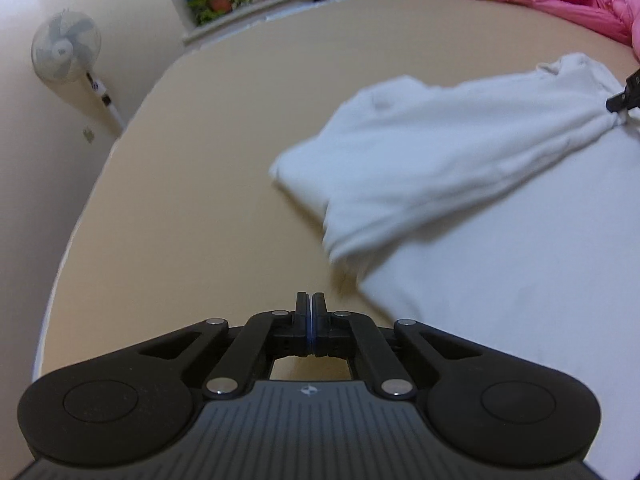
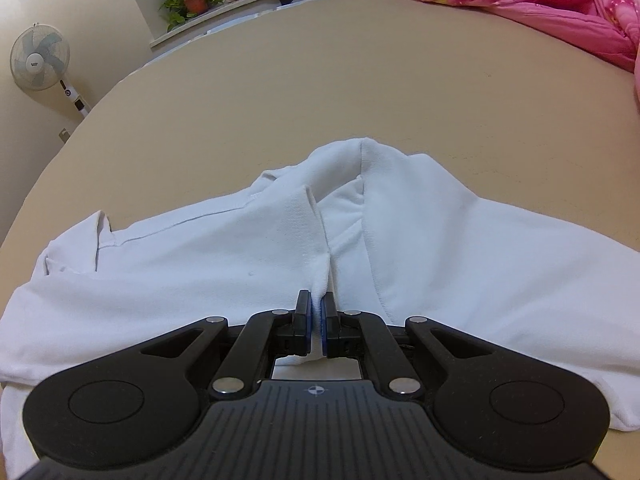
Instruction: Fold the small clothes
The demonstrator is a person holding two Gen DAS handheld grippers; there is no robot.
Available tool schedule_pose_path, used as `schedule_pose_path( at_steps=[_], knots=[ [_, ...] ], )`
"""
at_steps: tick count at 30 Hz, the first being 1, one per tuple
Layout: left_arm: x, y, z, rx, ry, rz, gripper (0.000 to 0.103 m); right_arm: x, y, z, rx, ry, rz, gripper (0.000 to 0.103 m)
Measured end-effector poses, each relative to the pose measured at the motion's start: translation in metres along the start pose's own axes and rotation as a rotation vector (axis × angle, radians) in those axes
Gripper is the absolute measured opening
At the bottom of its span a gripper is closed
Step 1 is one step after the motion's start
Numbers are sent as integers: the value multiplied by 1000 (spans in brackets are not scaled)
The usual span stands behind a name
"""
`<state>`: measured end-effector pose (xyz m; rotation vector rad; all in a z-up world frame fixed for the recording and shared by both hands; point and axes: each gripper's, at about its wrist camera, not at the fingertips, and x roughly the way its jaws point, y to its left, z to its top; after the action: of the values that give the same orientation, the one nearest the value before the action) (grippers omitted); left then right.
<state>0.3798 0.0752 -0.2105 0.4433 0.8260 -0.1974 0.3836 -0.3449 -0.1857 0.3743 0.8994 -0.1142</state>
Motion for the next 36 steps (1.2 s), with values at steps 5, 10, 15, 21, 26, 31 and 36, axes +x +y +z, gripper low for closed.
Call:
schedule_pose_path(
  at_steps=[5, 10, 15, 21, 26, 31, 36],
  knots=[
    [-11, 32, 7, -248, -26, -117, 25, 0, 4, 0, -22, 3, -10, 3],
    [-10, 42, 40, -428, -90, -156, 45, -3, 8, 0, -31, -6, -17, 5],
    [33, 14, 42, -325, 94, -78, 49, -1, 11, -6, -74, -5, -64, 6],
    [12, 5, 20, -173, 104, 22, 71, -6, 6, -8, -157, -9, -69, 17],
    [-13, 21, 9, -232, 97, 69, 81, -32, -3, -3, -33, 5, -71, 53],
    [-60, 27, 18, -352, 33, 72, 92, -99, -15, -15, 65, -118, -4, 65],
    [-117, -3, 14, -373, -45, -35, 102, -174, -19, -59, 86, -196, 2, 86]
  ],
)
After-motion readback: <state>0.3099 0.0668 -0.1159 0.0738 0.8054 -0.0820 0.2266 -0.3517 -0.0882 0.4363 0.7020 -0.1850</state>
